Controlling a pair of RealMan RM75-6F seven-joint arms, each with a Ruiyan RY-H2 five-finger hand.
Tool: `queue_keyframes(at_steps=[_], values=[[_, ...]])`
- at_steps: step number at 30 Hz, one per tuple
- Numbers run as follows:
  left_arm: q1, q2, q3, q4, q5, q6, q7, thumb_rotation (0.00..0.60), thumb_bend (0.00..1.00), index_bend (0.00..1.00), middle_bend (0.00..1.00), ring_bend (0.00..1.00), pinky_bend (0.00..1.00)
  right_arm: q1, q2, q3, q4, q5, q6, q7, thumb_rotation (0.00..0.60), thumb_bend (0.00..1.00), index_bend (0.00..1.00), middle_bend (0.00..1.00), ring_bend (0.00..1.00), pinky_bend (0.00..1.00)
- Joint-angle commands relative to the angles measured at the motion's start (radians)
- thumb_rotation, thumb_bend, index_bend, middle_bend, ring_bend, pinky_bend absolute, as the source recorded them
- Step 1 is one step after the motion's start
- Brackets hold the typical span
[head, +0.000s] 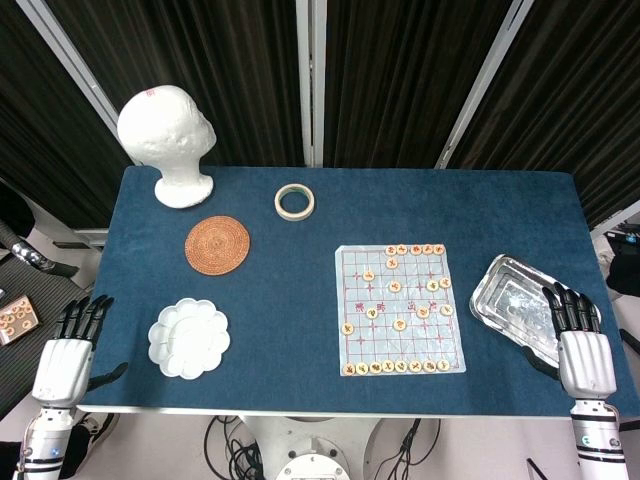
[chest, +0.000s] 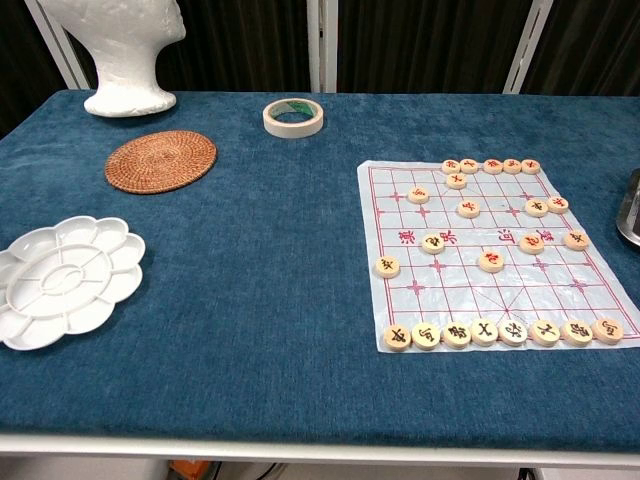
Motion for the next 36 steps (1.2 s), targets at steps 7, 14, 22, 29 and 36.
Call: queue_keyframes(at_steps=[7,14,22,29,36], values=[[-0.004,0.004,-0.003,-0.018,-0.008,-0.007,0.021,0.6,0.11,0.03,0.07,0.0,0.0,0.023,-0.002,0.001,0.009,-0.008,-0.029,0.005,0.6,0.12,0.0,0.0,0.0,0.0],[0.002,0.0,0.0,-0.004,-0.008,0.002,0.004,0.6,0.11,0.03,0.07,0.0,0.0,0.055,-0.002,-0.017,-0.047,-0.055,-0.055,-0.063,0.6,0.12,0.0,0.0,0.0,0.0],[0.012,-0.006,0.007,0.002,-0.006,0.011,0.004,0.6,0.11,0.03,0.07,0.0,0.0,0.103,-0.006,-0.077,-0.13,-0.118,-0.152,-0.128,0.6,0.12,0.09,0.0,0.0,0.0],[0.018,-0.003,0.009,-0.005,0.003,0.025,0.01,0.6,0.11,0.03,0.07,0.0,0.0,0.159,-0.079,-0.101,-0.131,-0.157,-0.236,-0.182,0.6,0.12,0.15,0.0,0.0,0.0],[0.03,0.0,0.015,-0.002,0.005,0.038,0.001,0.6,0.11,0.03,0.07,0.0,0.0,0.185,-0.112,-0.118,-0.147,-0.17,-0.277,-0.227,0.6,0.12,0.26,0.0,0.0,0.0]])
